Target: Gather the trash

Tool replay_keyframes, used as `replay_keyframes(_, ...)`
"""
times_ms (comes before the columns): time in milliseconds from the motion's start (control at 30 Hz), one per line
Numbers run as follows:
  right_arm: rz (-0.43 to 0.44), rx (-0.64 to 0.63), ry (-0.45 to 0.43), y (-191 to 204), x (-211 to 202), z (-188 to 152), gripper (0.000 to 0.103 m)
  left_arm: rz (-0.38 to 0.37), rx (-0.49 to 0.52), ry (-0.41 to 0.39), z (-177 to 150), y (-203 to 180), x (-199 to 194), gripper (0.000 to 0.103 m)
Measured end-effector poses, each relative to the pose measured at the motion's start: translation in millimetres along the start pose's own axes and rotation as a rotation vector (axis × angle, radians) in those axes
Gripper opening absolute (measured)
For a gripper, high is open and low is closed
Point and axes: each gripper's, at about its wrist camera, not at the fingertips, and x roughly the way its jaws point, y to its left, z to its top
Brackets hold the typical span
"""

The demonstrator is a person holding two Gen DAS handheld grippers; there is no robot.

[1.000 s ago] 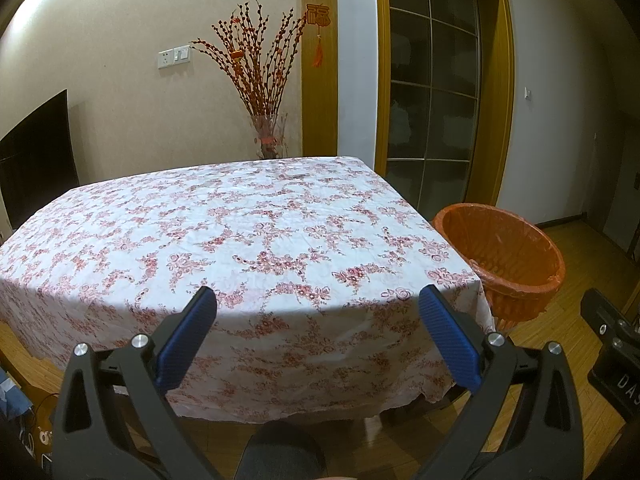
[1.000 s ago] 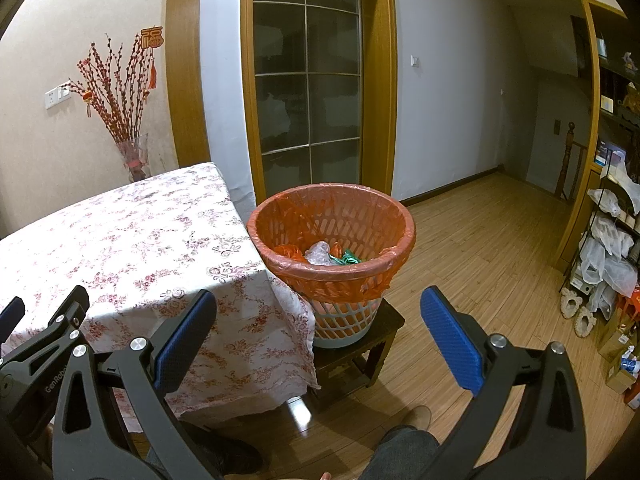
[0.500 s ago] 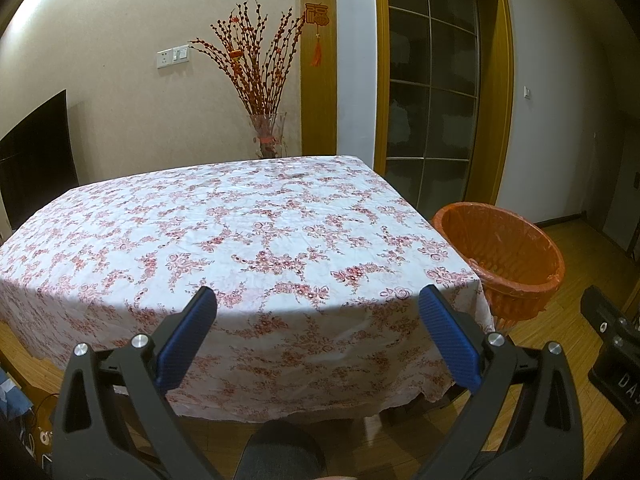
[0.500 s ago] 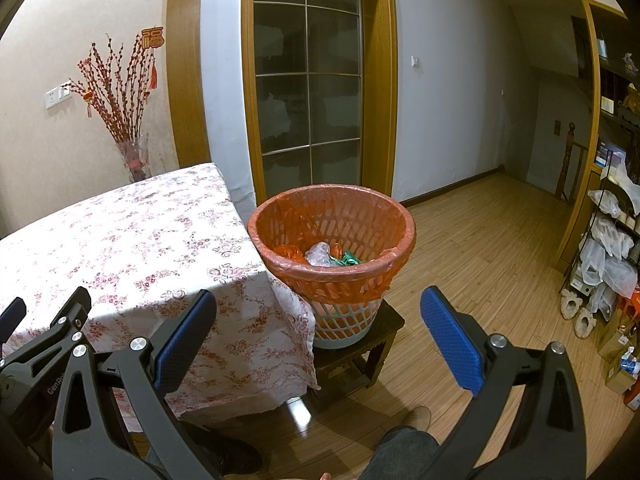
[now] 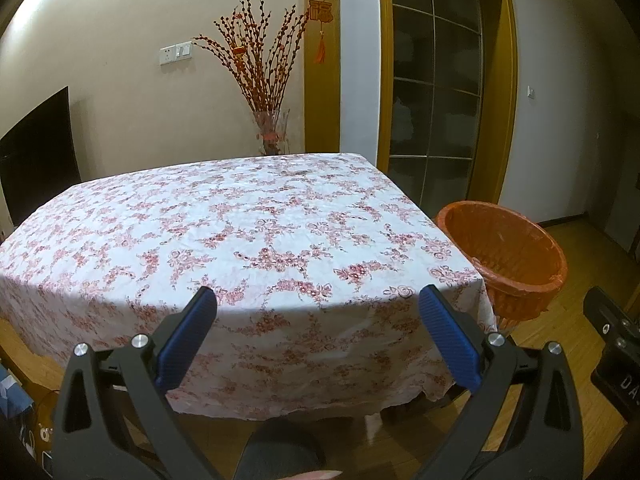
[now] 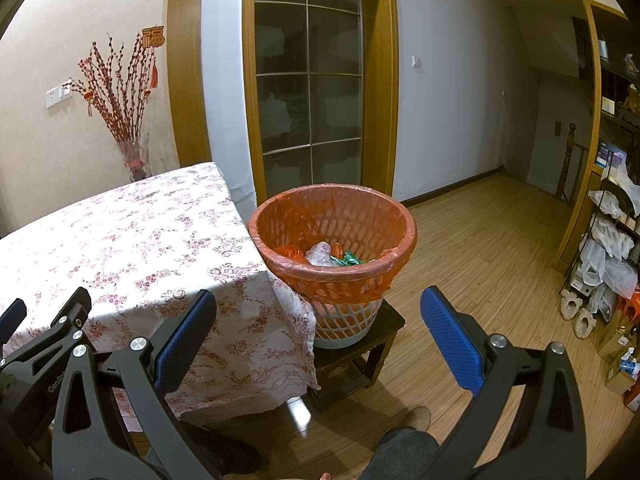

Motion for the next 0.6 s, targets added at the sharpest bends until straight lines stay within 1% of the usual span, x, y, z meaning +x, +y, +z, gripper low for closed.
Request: replay_keyframes(600, 0.0, 0.0, 0.001, 0.3, 0.3, -0.5, 0.1, 0.001, 0.003, 0.0, 0.2, 0.4, 1.4, 0.099)
